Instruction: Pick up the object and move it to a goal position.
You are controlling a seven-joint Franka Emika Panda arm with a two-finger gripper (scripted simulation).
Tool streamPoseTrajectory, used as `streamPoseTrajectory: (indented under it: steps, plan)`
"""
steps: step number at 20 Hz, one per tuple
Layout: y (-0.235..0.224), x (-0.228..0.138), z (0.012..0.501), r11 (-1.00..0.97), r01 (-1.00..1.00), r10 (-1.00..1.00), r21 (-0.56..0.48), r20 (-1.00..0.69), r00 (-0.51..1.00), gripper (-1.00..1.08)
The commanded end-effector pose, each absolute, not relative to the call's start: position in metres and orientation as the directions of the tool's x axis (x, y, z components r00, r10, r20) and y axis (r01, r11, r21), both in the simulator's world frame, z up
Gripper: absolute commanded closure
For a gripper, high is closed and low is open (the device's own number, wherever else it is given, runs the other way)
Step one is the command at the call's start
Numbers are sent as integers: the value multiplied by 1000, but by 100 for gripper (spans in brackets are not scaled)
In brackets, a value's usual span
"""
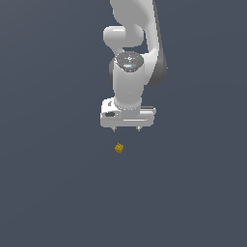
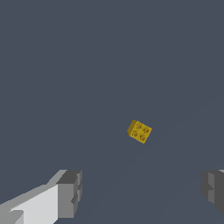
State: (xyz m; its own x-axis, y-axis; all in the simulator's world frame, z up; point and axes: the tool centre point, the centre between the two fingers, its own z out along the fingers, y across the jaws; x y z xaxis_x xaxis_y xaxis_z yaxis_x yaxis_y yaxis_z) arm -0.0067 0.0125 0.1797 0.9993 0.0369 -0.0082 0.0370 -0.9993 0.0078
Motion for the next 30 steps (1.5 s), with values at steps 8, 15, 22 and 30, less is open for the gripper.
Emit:
streamPoseTrajectory:
  steps: [8, 15, 22, 30]
  plan:
    - [22, -3, 187, -1000, 15, 15, -4, 17, 1000, -92]
    - [24, -2, 189, -1000, 8, 8, -8, 24, 1000, -92]
    - [20, 0, 175, -999, -46, -47, -11, 21, 999, -92]
    - [4, 3, 132, -977, -211, -211, -14, 9, 977, -92]
